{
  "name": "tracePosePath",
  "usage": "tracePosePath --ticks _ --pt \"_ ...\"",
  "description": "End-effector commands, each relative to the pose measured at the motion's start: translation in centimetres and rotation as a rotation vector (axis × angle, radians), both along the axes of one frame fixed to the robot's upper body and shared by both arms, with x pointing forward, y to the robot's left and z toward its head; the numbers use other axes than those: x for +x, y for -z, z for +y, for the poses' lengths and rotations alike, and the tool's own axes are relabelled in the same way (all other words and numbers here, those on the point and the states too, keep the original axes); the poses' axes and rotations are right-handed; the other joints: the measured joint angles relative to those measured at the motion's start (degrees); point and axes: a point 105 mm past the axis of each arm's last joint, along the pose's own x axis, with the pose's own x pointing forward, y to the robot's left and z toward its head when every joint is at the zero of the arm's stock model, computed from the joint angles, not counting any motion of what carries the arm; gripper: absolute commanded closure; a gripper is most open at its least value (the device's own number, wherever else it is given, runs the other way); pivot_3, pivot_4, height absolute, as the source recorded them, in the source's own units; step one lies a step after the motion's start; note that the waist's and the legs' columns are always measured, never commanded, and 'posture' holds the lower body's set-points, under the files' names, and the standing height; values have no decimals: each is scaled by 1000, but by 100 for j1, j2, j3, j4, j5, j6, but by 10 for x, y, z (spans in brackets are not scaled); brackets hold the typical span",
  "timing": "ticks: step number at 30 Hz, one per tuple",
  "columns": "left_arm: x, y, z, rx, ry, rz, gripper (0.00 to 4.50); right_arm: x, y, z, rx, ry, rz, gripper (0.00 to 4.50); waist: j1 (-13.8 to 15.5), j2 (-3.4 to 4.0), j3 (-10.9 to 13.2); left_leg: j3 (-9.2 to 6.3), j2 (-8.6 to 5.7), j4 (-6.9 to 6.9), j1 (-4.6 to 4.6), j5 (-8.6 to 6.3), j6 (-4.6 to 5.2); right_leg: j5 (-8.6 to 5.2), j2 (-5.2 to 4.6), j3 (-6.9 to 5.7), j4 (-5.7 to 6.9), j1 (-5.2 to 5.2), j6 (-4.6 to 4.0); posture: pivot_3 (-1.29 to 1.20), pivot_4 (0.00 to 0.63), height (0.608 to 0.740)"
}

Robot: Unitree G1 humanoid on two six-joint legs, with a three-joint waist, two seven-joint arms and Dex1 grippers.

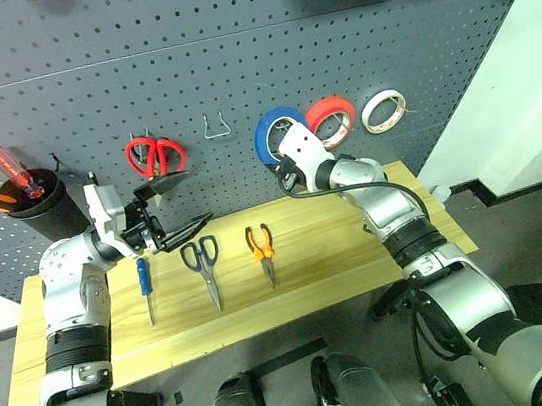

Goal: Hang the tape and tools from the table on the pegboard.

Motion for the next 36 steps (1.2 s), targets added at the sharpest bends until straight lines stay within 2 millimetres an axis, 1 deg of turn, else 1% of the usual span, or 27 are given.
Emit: tracePosePath --ticks 1,2,4,5,8,11,12,16,19,21,23,25,26,28,31,36 --pt "0 -16 6 -9 -27 -57 0 9 -25 6 26 11 -78 3824 33 1 -3 1 0 0 1 0 0 0 0 1 1 0 0 81 47 740" --pt "0 -17 6 -8 -31 -60 0 11 -25 6 24 21 -75 3824 50 1 -4 4 0 0 2 0 -1 0 1 4 2 -1 0 82 45 740" --pt "1 -19 7 -9 -37 -65 0 13 -26 7 34 25 -71 3109 75 2 -7 7 0 0 5 1 -1 0 1 6 5 -1 0 83 44 740" --pt "1 -20 7 -9 -40 -67 0 13 -27 9 43 20 -70 2915 83 5 -13 7 0 0 5 1 -2 0 1 6 6 -1 0 84 44 740" --pt "1 -21 6 -2 -40 -68 0 11 -35 11 59 5 -90 1932 104 5 -38 8 0 1 5 2 -3 0 0 7 7 0 0 84 45 740" --pt "1 -21 6 -1 -43 -64 0 3 -42 10 67 -26 -106 1004 104 6 -45 7 0 2 5 2 -3 0 -1 7 7 1 0 84 50 740" --pt "1 -21 6 -2 -45 -62 0 -4 -45 10 62 -54 -114 670 109 6 -45 7 0 2 5 2 -3 0 -1 8 8 1 0 84 52 740" --pt "-1 -20 6 -11 -54 -54 0 -30 -51 3 54 -115 -110 670 120 6 -47 3 1 1 6 1 -3 -1 -1 7 9 2 -1 83 66 740" --pt "-3 -18 8 -8 -61 -42 0 -49 -52 -6 65 -134 -66 670 118 6 -47 4 0 2 9 1 -3 -1 -2 7 10 5 -1 77 75 740" --pt "-5 -13 9 -9 -71 -28 0 -64 -50 -12 106 -151 31 670 115 6 -47 4 1 1 18 1 -3 -1 -2 7 11 10 -1 72 82 740" --pt "-7 -10 10 -8 -76 -16 0 -73 -49 -15 123 -157 90 670 104 6 -47 2 3 -3 28 1 -3 -2 -3 10 11 15 -3 70 87 740" --pt "-12 -1 13 9 -79 19 0 -82 -39 -15 139 -157 205 670 100 6 -46 -1 3 -11 46 0 -3 -3 -3 16 10 25 -3 67 95 740" --pt "-15 5 15 22 -82 44 0 -85 -31 -15 138 -150 274 670 100 6 -46 2 3 -17 58 0 -3 -4 -3 20 9 31 -4 67 95 740" --pt "-18 12 18 40 -88 73 0 -89 -21 -16 128 -127 356 670 103 6 -46 6 5 -27 77 -1 -4 -9 -6 25 8 42 -11 69 103 740" --pt "-25 33 28 87 -126 123 0 -88 -1 -14 131 -71 493 71 109 9 -44 5 9 -28 77 -1 -4 -19 -11 25 8 39 -28 73 120 740" --pt "-30 51 39 120 -164 181 0 -79 13 -3 122 -10 586 29 120 18 -31 6 18 -30 76 -2 -5 -26 -16 26 4 35 -40 82 155 740"
